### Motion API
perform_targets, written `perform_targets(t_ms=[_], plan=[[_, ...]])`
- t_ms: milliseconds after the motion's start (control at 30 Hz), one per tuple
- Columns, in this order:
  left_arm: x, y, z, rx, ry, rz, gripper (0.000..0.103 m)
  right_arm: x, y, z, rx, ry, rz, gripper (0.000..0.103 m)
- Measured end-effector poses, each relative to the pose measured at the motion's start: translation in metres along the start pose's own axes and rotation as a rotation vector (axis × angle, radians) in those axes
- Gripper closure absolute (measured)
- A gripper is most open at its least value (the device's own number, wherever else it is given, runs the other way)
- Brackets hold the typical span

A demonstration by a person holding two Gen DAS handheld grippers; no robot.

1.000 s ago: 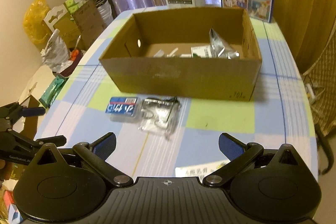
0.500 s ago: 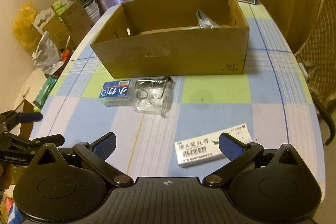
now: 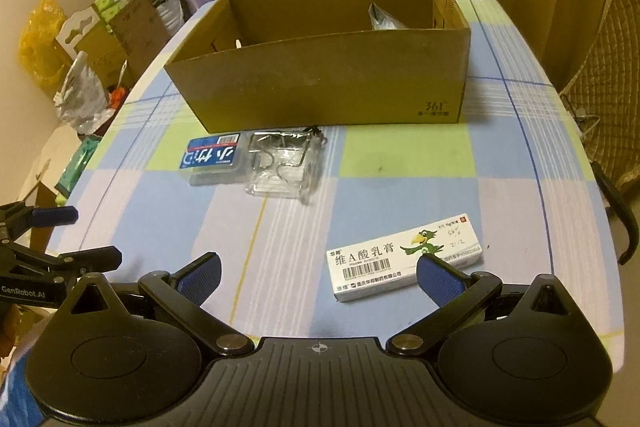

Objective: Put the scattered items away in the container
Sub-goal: 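Move both open grippers toward the plastic case and white ointment box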

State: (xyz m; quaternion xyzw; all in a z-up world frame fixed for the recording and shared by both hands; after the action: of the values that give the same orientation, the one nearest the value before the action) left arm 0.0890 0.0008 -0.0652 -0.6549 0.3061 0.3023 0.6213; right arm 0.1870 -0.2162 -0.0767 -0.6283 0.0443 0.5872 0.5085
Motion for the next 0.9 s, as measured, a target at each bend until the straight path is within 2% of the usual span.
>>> perform_targets(t_ms=[900], plan=[[0.012, -0.002, -0.006, 0.016, 0.006, 0.018, 0.001, 0.000, 0.000, -0.011, 0.085, -0.023, 0.011, 0.002]])
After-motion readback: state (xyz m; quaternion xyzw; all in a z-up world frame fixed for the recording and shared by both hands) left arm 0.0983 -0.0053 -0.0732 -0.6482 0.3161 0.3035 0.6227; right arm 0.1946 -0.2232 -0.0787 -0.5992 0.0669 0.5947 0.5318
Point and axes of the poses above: each gripper's, at about its wrist camera, not at the fingertips, and x roughly the way its jaws point, z to its left, y to its underside, the point moved 7 cm from there along x, roughly the way its jaws point, and after that the axes turned 4 degrees about -z, right-handed, at the moved point
